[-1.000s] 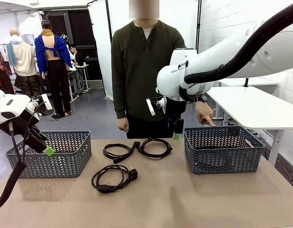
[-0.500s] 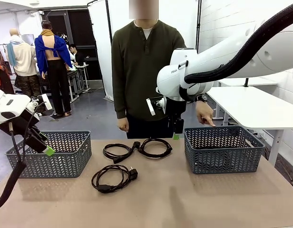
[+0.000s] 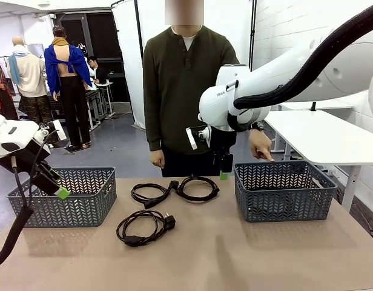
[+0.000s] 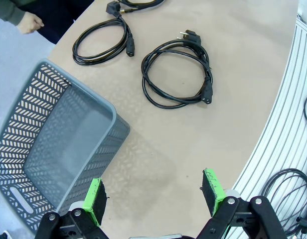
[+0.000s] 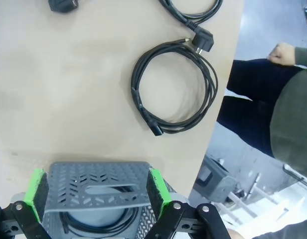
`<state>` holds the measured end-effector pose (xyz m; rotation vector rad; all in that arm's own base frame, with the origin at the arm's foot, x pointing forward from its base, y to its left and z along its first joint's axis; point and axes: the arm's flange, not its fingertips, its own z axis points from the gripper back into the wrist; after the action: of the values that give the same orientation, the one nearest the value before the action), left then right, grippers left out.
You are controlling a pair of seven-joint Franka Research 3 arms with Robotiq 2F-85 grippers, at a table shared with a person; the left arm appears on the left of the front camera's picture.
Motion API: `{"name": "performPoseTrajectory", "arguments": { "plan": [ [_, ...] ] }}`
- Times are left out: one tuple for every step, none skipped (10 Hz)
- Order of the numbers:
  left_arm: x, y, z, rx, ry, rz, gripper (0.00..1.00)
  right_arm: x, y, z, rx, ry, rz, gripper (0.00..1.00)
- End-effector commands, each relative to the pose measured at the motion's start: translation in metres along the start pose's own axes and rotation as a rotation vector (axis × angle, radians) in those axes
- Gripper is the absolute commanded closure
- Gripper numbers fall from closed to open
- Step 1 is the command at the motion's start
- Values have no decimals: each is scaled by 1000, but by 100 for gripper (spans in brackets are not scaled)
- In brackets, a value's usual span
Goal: Organize the cables according to human instructions.
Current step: Pick up a bundle of cables and place it in the basket indicated by the human.
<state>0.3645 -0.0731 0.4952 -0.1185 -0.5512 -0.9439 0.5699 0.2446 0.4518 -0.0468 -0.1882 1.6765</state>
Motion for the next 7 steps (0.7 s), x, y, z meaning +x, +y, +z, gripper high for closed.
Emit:
{"name": "performPoseTrajectory", "arguments": {
  "plan": [
    [-1,-1,0,-9,-7,14,0,6,-18,-15,-17,21,21,0],
    [-1,-1,0,-9,-7,14,0,8,-23,-24,-23,35,37,0],
    [-1,-1,0,-9,-7,14,0,13,-29,-30,-32,49,52,0],
    [-1,-1,0,-9,-7,14,0,15,-33,-41,-33,57,80,0],
    [-1,-1,0,-9,-7,14,0,18,-38,-50,-21,67,94,0],
    [-1,-1,0,-9,-7,14,0,19,-41,-61,-13,80,104,0],
    [-1,-1,0,-9,-7,14,0,22,-45,-71,-4,92,103,0]
  ]
}}
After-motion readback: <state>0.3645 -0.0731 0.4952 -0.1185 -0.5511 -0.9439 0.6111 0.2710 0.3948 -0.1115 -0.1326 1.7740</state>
